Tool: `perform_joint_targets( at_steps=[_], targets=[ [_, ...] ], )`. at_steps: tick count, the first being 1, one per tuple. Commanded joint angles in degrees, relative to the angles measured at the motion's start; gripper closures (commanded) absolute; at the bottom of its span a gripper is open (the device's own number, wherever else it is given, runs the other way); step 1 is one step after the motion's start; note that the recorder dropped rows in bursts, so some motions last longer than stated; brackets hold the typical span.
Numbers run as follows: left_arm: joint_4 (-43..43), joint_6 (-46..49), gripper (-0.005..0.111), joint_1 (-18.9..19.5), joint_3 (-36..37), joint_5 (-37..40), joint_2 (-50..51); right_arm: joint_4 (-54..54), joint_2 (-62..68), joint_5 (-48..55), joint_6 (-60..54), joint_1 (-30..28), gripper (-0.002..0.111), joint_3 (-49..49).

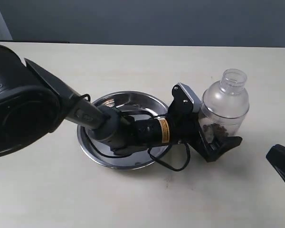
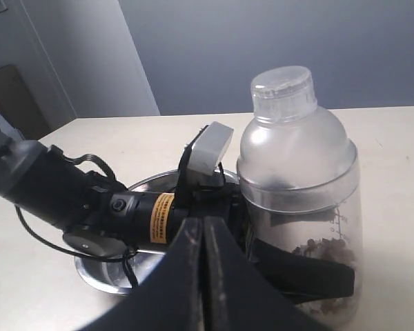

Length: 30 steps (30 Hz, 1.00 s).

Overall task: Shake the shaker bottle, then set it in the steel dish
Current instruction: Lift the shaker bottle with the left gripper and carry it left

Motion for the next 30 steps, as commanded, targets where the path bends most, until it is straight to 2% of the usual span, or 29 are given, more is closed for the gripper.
perform_joint_targets(
  at_steps=[1,7,10,17,22,27,30],
  targets=[
    [-2.13,-0.57,0.01,-0.15,-0.35,-2.06,0.06,-0.23,-0.21,-0.25,-0.2,-0.17,0.109,0.09],
    [-1.44,-1.7,0.015,-0.15,-1.72,-1.6,0.43,-0.23,-0.21,-0.25,-0.2,-0.17,0.109,0.09],
    [-0.66,-3.03,0.026,-0.15,-2.78,-0.32,0.43,-0.23,-0.21,-0.25,-0.2,-0.17,0.109,0.09],
    [0.4,-3.03,0.067,-2.25,-3.34,4.03,0.43,-0.23,-0.21,-0.25,-0.2,-0.17,0.109,0.09],
    [3.6,-3.03,0.107,-2.49,-3.44,5.56,0.27,-0.23,-0.21,-0.25,-0.2,-0.17,0.109,0.09],
    [4.76,-2.43,0.106,-2.39,-3.44,12.1,-2.67,-0.23,-0.21,-0.25,-0.2,-0.17,0.109,0.09],
    [5.82,-1.94,0.106,-1.93,-3.44,18.96,-6.22,-0.11,-0.21,-0.25,-0.2,-0.17,0.109,0.09]
  ],
)
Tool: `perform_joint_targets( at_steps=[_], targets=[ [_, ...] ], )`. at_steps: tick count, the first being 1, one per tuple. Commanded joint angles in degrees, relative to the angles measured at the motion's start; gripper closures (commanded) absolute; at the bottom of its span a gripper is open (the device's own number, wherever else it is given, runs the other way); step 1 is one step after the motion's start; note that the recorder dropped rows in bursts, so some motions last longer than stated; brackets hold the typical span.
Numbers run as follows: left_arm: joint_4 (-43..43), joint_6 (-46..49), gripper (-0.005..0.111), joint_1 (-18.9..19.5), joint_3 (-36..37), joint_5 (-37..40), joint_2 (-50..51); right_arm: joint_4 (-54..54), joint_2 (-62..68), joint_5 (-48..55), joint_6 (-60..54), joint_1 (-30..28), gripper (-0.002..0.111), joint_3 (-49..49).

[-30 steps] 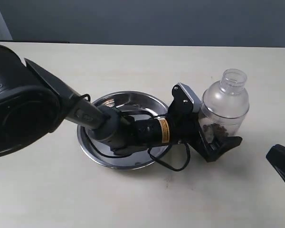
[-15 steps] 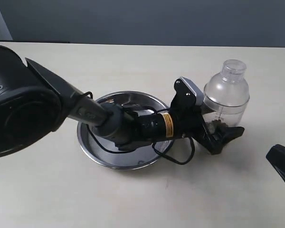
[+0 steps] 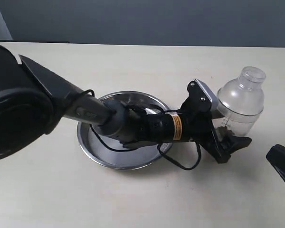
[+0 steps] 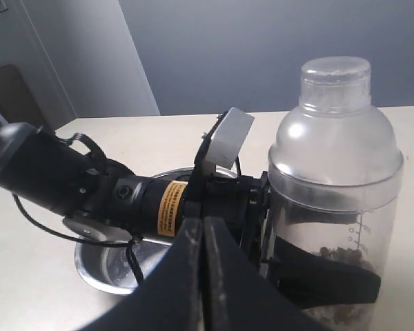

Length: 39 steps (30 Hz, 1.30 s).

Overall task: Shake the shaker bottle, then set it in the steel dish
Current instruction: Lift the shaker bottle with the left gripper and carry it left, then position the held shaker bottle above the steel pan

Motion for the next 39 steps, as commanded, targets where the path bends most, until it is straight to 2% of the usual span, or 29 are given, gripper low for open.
perform_joint_targets(
  at_steps=[1,7,14,17,22,24,29,34,39],
  targets=[
    [2.74,0.31,0.106,0.48,0.15,11.1,-5.2,-0.11,-0.21,-0.25,-0.2,-0.17,0.109,0.09],
    [1.71,-0.22,0.106,3.28,3.39,12.49,-12.26,-0.11,-0.21,-0.25,-0.2,-0.17,0.109,0.09],
    [-2.08,-0.1,0.106,7.91,11.58,8.38,-18.2,-0.11,-0.21,-0.25,-0.2,-0.17,0.109,0.09],
    [-4.85,0.1,0.106,9.94,17.07,1.79,-20.47,-0.11,-0.21,-0.25,-0.2,-0.17,0.109,0.09],
    [-17.65,4.08,0.106,12.1,29.4,-17.98,-22.76,-0.21,-0.21,-0.25,-0.2,-0.17,0.109,0.09],
    [-18.53,7.8,0.106,12.47,33.04,-21.26,-23.57,-0.21,-0.21,-0.25,-0.2,-0.17,0.109,0.09],
    [-19.27,16.67,0.106,12.34,40.44,-21.8,-26.06,-0.21,-0.21,-0.25,-0.2,-0.17,0.109,0.09],
    [-27.77,25.64,0.106,12.34,45.96,-21.8,-28.83,-0.21,-0.21,-0.25,-0.2,-0.17,0.109,0.09],
    [-30.0,29.28,0.106,12.34,45.91,-21.8,-30.78,-0.21,-0.21,-0.25,-0.2,-0.17,0.109,0.09]
  ],
)
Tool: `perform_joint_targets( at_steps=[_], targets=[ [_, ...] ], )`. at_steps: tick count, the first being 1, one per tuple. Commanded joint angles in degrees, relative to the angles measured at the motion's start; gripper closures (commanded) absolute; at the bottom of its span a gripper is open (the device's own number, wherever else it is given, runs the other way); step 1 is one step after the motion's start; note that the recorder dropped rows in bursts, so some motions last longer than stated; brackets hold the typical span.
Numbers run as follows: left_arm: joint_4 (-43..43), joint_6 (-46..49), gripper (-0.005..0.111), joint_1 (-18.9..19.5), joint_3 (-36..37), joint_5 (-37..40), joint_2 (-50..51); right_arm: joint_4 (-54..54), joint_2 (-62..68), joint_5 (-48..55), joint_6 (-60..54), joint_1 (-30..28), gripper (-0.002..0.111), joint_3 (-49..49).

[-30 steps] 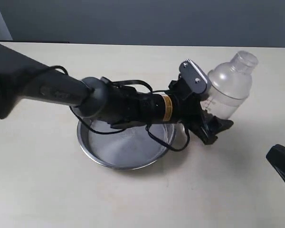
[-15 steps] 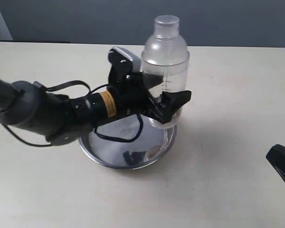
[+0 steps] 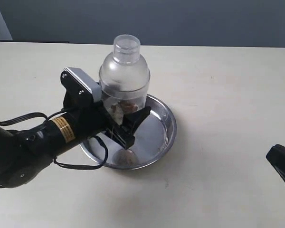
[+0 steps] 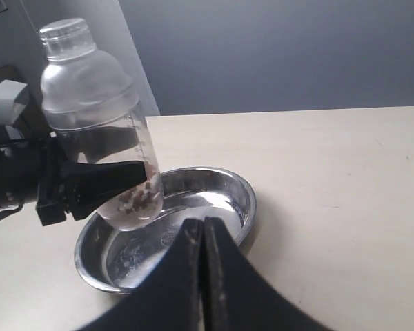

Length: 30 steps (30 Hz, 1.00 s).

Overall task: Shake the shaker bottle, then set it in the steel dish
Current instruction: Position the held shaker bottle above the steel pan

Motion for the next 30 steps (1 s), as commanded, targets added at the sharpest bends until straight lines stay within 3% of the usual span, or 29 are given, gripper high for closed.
perform_joint_targets(
  at_steps=[1,6,10,13,15,17,18,21,24,26,29,30],
  targets=[
    [-3.57,1.76,0.106,0.07,-1.38,-3.49,-2.12,-0.21,-0.21,-0.25,-0.2,-0.17,0.109,0.09],
    [-1.28,-1.9,0.106,0.07,-4.5,-3.49,-4.45,-0.21,-0.21,-0.25,-0.2,-0.17,0.109,0.09],
    [-4.49,-4.59,0.106,0.07,-4.43,-3.49,0.14,-0.21,-0.21,-0.25,-0.2,-0.17,0.109,0.09],
    [-0.29,-6.88,0.106,0.46,-7.16,-3.49,-5.68,-0.21,-0.21,-0.25,-0.2,-0.17,0.109,0.09],
    [1.45,-7.15,0.106,0.06,-6.69,4.35,-4.5,-0.21,-0.21,-0.25,-0.2,-0.17,0.109,0.09],
    [-1.0,-8.42,0.106,0.09,-4.23,-3.49,-0.89,-0.23,-0.21,-0.14,-0.2,-0.17,0.109,0.09],
    [-4.9,-9.22,0.106,0.09,-5.39,-3.49,-2.71,-0.23,-0.21,-0.14,-0.2,-0.17,0.109,0.09],
    [-4.8,-4.29,0.106,0.09,-5.43,-3.49,-6.73,-0.23,-0.21,-0.25,-0.2,-0.17,0.109,0.09],
    [0.79,-5.05,0.106,0.09,-4.4,7.39,-1.74,-0.23,-0.21,-0.25,-0.2,-0.17,0.109,0.09],
    [0.66,-6.89,0.106,0.09,-2.79,-3.49,4.0,-0.23,-0.21,-0.25,-0.2,-0.17,0.109,0.09],
    [1.32,-9.41,0.106,0.59,-7.07,-3.49,-5.72,-0.23,-0.21,-0.25,-0.2,-0.17,0.109,0.09],
    [3.91,-8.75,0.106,0.41,-7.18,4.26,-9.6,-0.23,-0.21,-0.25,-0.2,-0.17,0.109,0.09]
  ],
)
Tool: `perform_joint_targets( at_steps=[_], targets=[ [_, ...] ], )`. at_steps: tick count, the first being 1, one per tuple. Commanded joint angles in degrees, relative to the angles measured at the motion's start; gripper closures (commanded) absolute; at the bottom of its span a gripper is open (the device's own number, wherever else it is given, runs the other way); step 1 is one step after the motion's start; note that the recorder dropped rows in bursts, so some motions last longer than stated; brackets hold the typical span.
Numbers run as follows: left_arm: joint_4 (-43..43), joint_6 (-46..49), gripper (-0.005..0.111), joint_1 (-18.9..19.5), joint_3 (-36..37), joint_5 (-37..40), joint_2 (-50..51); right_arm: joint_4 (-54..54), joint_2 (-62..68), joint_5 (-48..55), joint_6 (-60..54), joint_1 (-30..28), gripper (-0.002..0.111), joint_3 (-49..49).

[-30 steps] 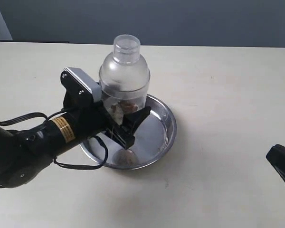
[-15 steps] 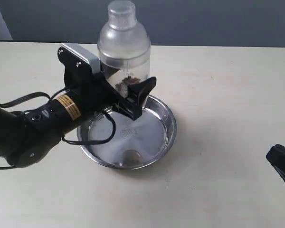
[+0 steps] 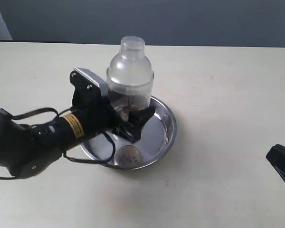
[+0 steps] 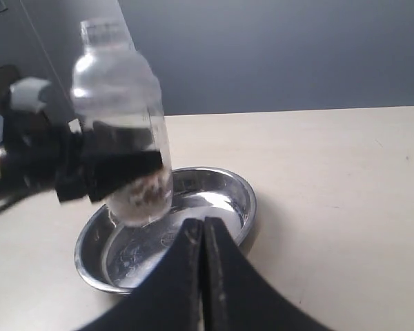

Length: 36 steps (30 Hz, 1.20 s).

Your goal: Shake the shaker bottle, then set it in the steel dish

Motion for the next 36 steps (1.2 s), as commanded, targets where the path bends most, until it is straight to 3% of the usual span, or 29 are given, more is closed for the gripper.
perform_joint_targets(
  at_steps=[1,3,4,7,8,9,10,11,14,17,18,22,24,25,27,30,33,36],
  targets=[
    [3.62,0.23,0.106,-0.08,-2.85,5.2,-11.27,-0.09,-0.21,-0.25,-0.2,-0.17,0.109,0.09],
    [3.06,1.3,0.106,-0.11,-1.2,6.75,-8.07,-0.09,-0.21,-0.25,-0.2,-0.17,0.109,0.09],
    [1.84,-1.85,0.106,-0.11,1.08,-5.56,-4.14,-0.09,-0.21,-0.25,-0.2,-0.17,0.109,0.09],
    [-1.49,-6.45,0.106,0.34,-0.18,-7.87,-8.39,-0.09,-0.21,-0.25,-0.2,-0.17,0.109,0.09],
    [0.5,-4.07,0.106,0.47,-0.27,-3.99,-12.32,-0.09,-0.21,-0.25,-0.2,-0.17,0.109,0.09],
    [1.11,-2.63,0.106,0.21,-0.27,4.68,-12.72,-0.09,-0.21,-0.25,-0.2,-0.17,0.109,0.09],
    [1.2,0.42,0.106,-0.05,0.56,12.26,-8.84,-0.09,-0.21,-0.25,-0.2,-0.17,0.109,0.09],
    [0.84,-0.03,0.106,-0.05,1.6,9.65,-6.91,-0.09,-0.21,-0.25,-0.2,-0.17,0.109,0.09],
    [0.94,-5.5,0.106,-0.05,3.31,-7.87,-4.96,-0.09,-0.21,-0.25,-0.2,-0.17,0.109,0.09],
    [0.05,-9.82,0.106,0.21,0.23,-7.87,-11.83,-0.09,-0.21,-0.25,-0.2,-0.17,0.109,0.09],
    [1.28,-9.94,0.106,0.21,-1.35,-4.13,-15.3,-0.09,-0.21,-0.25,-0.2,-0.17,0.109,0.09],
    [1.27,-0.26,0.106,0.21,-6.29,23.39,-23.59,-0.09,-0.21,-0.25,-0.2,-0.17,0.109,0.09],
    [-1.98,2.8,0.106,0.36,-4.98,29.29,-22.32,-0.09,-0.21,-0.25,-0.2,-0.17,0.109,0.09],
    [-1.86,2.9,0.106,0.36,-2.8,28.15,-20.08,-0.09,-0.21,-0.25,-0.2,-0.17,0.109,0.09],
    [1.57,-0.42,0.106,-0.49,1.88,17.52,-14.54,-0.09,-0.21,-0.25,-0.2,-0.17,0.109,0.09],
    [-0.65,-1.6,0.106,-0.74,5.13,-7.68,-8.36,-0.09,-0.21,-0.25,-0.2,-0.17,0.109,0.09],
    [-1.76,-6.55,0.106,0.18,3.01,-7.87,-13.02,-0.09,-0.21,-0.25,-0.2,-0.17,0.109,0.09],
    [3.34,-5.54,0.106,-0.34,0.85,8.57,-15.6,-0.09,-0.21,-0.25,-0.2,-0.17,0.109,0.09]
  ],
)
